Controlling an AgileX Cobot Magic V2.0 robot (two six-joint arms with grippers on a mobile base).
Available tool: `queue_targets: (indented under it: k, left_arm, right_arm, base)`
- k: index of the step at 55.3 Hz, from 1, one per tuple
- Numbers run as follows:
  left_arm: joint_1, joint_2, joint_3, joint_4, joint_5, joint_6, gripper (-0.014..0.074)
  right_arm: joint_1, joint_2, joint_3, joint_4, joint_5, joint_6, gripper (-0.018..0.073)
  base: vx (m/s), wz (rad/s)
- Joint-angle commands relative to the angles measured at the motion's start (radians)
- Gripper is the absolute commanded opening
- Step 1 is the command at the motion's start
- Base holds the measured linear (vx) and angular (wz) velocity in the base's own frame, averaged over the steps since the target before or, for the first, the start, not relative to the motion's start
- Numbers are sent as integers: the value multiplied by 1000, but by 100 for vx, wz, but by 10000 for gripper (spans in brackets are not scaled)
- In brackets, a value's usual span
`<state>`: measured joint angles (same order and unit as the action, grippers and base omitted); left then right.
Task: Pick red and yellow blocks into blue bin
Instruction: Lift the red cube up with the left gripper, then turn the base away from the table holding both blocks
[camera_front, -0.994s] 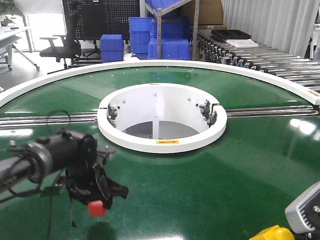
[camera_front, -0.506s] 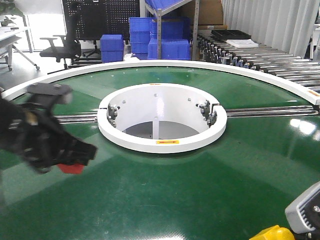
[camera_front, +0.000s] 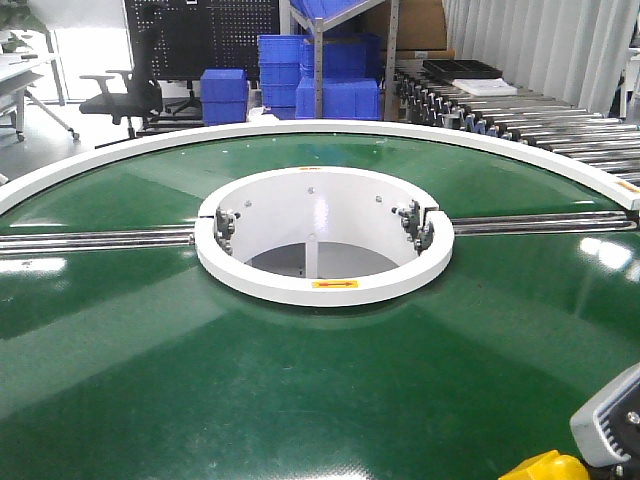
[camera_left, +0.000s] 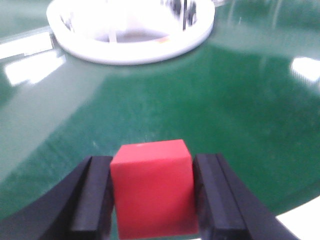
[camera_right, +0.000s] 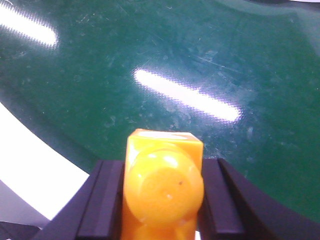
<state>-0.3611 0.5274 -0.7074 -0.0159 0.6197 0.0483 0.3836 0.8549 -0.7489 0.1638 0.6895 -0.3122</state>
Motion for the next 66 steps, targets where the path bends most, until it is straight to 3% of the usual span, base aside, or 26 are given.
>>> queue_targets:
  k: [1,10,66]
  left_arm:
    - [-5,-91,28,-6,-117,5,282]
    - [-5,-177,60,0,-115,5,282]
    - [-5,-174,60,2,-108,3,282]
  right_arm:
    - [1,-11,-27,1,-58,-5,265]
    - [1,-11,-27,1,-58,-5,265]
    - [1,-11,-27,1,-58,-5,265]
  base:
    - [0,0]
    - [0,0]
    - [0,0]
